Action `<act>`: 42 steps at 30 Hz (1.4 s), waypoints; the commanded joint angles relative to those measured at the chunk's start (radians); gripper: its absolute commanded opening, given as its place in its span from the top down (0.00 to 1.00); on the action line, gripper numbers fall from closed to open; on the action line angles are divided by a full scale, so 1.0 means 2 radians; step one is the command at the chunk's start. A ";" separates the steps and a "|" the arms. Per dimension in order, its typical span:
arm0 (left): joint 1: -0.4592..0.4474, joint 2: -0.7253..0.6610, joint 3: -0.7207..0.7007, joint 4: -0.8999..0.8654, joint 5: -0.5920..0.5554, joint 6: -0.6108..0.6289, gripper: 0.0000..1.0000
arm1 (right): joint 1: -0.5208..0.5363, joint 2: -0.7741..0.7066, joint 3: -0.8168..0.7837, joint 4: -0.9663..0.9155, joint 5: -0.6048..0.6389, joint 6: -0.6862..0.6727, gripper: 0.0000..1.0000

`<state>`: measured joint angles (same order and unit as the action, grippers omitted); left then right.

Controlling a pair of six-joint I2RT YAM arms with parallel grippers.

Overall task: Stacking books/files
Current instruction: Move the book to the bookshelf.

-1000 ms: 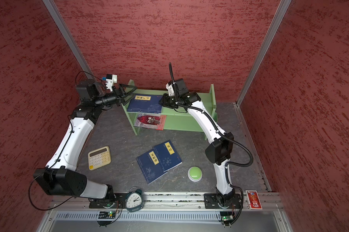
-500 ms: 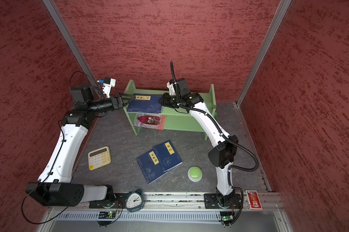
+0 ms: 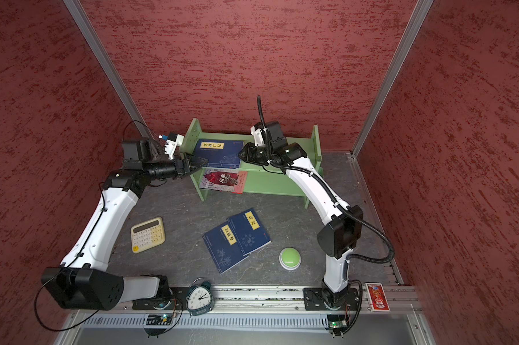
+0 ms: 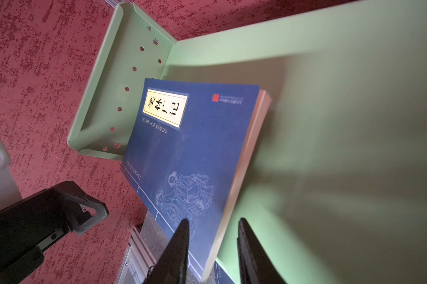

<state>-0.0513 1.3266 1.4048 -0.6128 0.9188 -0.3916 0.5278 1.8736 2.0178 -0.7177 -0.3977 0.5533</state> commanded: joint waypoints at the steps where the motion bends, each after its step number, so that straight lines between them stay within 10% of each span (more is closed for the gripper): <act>1: -0.017 -0.003 0.000 0.002 -0.027 -0.001 0.17 | 0.002 -0.006 -0.011 0.033 -0.015 0.005 0.66; 42: -0.003 0.008 -0.018 0.039 -0.041 -0.029 0.17 | 0.002 0.009 -0.021 0.065 -0.043 0.018 0.77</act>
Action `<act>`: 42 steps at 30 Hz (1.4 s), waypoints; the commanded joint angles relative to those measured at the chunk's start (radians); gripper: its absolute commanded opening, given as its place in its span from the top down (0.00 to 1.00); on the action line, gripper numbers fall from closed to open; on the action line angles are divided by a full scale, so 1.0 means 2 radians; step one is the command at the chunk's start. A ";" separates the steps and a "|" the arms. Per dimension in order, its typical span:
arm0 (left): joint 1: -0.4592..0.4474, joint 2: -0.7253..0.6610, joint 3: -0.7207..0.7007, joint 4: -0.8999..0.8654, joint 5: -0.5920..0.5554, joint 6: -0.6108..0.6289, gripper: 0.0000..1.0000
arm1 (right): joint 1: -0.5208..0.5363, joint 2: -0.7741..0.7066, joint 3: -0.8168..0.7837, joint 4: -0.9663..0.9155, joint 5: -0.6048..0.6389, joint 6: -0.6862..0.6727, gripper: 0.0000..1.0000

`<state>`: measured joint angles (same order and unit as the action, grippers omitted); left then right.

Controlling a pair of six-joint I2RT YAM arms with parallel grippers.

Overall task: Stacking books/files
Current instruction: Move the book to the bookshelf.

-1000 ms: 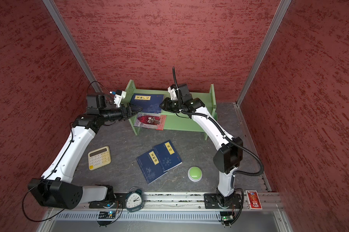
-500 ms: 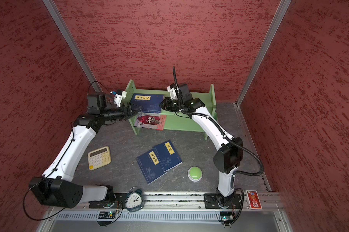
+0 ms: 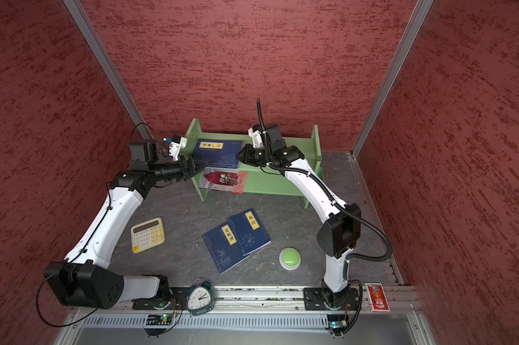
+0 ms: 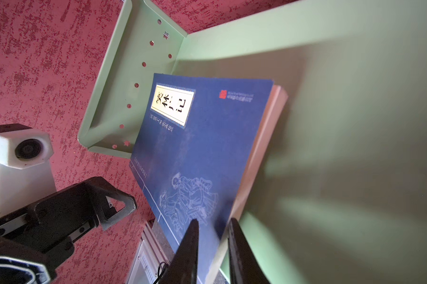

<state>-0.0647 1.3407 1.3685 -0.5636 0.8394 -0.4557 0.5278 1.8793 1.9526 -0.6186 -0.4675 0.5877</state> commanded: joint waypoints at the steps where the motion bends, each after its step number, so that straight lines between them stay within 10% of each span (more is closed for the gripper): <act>1: 0.004 0.002 0.000 0.014 -0.002 0.002 0.17 | 0.002 0.006 0.012 0.017 -0.008 0.001 0.77; 42: 0.035 0.001 -0.015 0.003 -0.012 0.034 0.17 | 0.003 0.018 0.044 0.005 -0.011 -0.002 0.77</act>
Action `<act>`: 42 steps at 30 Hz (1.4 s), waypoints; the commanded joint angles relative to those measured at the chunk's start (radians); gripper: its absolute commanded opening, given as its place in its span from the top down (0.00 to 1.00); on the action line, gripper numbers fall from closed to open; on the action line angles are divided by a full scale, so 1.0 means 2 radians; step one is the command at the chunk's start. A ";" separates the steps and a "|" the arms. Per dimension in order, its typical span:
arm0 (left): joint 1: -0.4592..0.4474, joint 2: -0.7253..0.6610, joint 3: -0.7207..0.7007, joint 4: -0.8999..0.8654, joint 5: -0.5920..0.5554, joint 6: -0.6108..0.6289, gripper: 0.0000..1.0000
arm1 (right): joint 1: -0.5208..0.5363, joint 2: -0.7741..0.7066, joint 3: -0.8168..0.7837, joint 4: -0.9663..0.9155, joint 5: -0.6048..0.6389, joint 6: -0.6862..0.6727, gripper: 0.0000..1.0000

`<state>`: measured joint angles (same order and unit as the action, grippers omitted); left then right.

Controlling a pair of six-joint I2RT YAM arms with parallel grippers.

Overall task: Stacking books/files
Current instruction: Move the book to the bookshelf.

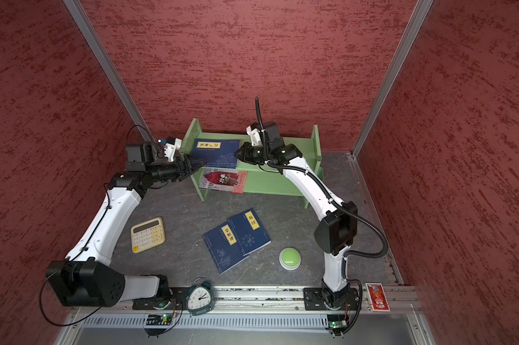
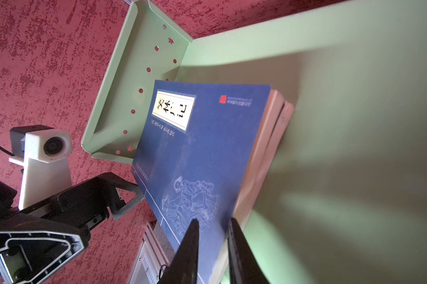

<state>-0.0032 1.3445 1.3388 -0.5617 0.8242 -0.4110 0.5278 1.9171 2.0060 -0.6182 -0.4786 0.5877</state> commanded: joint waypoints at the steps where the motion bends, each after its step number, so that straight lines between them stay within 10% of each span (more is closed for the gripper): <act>1: 0.006 0.000 0.001 0.003 -0.005 0.011 0.17 | 0.003 -0.001 0.017 0.005 -0.006 -0.003 0.77; 42: 0.029 -0.014 0.002 0.001 0.051 -0.038 0.16 | 0.003 0.012 0.035 -0.007 0.002 -0.001 0.68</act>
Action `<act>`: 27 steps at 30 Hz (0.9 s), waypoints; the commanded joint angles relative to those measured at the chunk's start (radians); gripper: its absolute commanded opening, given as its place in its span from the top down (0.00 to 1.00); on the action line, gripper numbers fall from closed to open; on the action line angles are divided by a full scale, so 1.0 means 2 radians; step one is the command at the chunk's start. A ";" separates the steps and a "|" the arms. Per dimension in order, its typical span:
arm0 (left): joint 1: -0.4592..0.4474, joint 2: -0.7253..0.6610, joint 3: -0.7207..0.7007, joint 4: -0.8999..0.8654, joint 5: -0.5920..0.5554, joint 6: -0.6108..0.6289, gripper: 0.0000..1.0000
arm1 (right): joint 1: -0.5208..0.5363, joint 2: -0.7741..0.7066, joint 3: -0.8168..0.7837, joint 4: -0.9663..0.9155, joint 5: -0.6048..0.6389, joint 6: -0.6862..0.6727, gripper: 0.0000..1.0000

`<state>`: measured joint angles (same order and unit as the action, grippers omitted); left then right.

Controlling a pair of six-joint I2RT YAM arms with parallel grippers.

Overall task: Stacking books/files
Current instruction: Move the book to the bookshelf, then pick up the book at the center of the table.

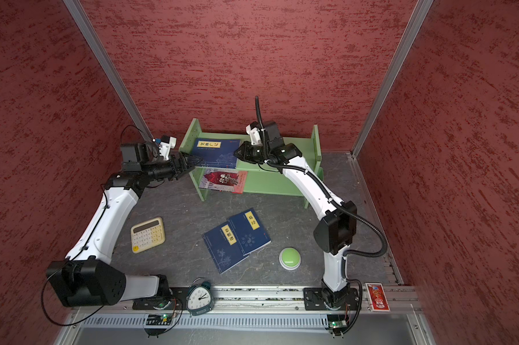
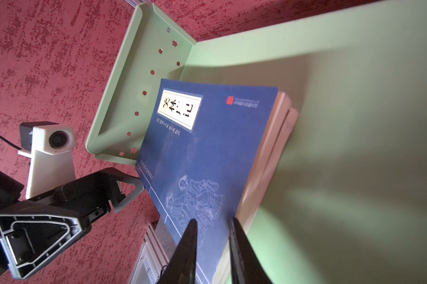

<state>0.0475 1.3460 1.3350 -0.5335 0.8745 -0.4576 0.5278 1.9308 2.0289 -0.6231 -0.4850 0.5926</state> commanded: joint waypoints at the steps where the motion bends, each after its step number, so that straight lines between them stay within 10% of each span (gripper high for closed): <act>1: 0.003 -0.018 0.006 -0.016 0.036 -0.020 0.16 | 0.003 0.004 0.028 -0.013 0.018 -0.007 0.65; 12: -0.055 -0.082 -0.036 -0.061 0.109 -0.001 0.14 | 0.003 -0.135 -0.037 -0.025 0.147 -0.065 0.51; 22: -0.173 -0.123 -0.253 0.036 -0.029 -0.071 0.11 | 0.047 -0.469 -0.507 0.109 0.086 -0.017 0.49; 27: -0.194 -0.072 -0.287 0.077 -0.073 -0.069 0.10 | 0.100 -0.506 -0.639 0.157 0.126 0.054 0.47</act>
<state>-0.3233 1.1744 0.7689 -0.4728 0.8089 -0.5953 0.6838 0.9051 0.8402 -0.3988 -0.2821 0.6025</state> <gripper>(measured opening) 0.900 0.523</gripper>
